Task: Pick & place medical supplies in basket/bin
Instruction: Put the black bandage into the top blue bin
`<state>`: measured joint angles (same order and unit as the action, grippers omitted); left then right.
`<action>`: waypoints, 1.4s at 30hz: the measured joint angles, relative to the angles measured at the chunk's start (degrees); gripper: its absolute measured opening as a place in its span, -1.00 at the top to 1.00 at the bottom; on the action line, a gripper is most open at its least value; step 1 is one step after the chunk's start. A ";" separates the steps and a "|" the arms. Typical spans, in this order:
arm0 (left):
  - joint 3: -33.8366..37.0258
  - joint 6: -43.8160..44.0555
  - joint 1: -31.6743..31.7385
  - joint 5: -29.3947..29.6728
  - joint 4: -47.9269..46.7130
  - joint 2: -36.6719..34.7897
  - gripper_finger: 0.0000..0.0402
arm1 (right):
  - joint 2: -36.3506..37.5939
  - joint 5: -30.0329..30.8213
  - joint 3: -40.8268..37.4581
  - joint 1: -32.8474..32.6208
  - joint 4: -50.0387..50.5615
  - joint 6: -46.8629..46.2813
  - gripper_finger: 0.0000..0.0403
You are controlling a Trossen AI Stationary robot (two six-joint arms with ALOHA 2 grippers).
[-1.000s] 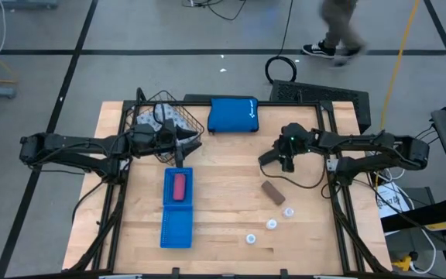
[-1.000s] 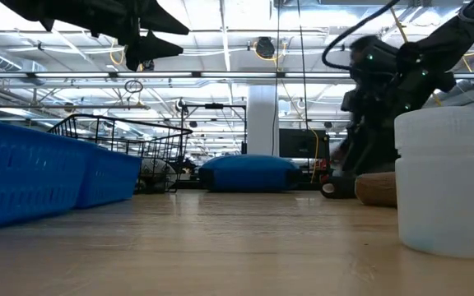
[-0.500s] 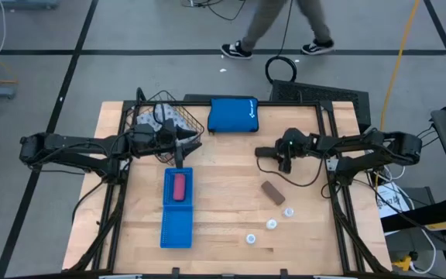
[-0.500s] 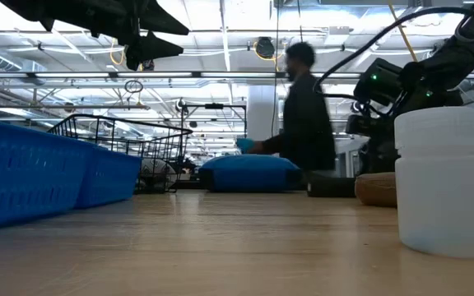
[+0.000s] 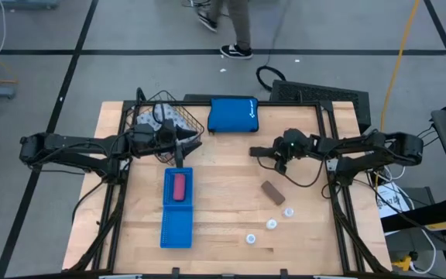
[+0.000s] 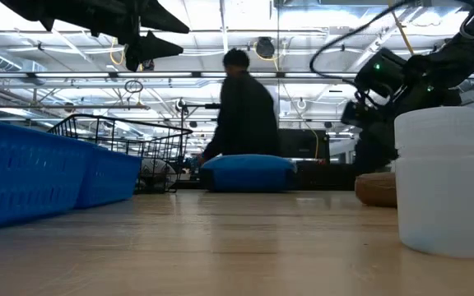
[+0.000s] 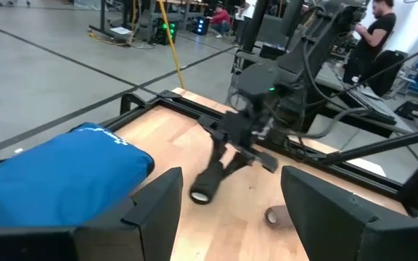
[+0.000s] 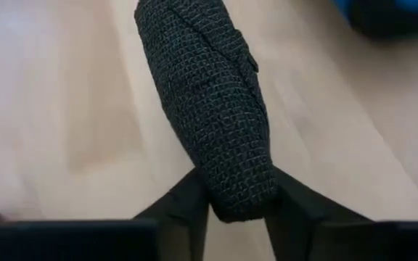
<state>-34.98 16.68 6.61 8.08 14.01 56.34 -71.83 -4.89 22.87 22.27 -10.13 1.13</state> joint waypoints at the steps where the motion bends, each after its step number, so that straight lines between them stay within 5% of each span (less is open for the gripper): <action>1: 0.00 0.01 0.01 0.64 -0.01 0.00 -0.21 | 0.00 -1.01 0.01 -0.54 -2.03 -0.37 0.55; 9: -0.04 3.39 -0.38 -0.16 1.69 3.40 -0.21 | 0.04 -5.22 0.04 -6.48 -18.85 -0.73 0.70; 21: -5.81 -4.47 -4.34 -1.21 14.05 24.23 -0.21 | 0.09 -3.10 0.11 -12.73 -25.22 1.32 0.69; 35: -16.86 -39.68 -7.57 1.04 14.17 41.89 -0.21 | 0.09 -2.86 0.11 -12.70 -24.25 -0.44 0.70; 42: -19.12 -54.11 -9.47 10.03 14.80 42.82 -0.21 | 0.11 -4.20 0.22 -12.58 -23.54 -2.12 0.69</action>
<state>-54.11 -37.43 -2.86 18.11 28.81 99.16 -71.72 -9.09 23.09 9.69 -33.67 -0.99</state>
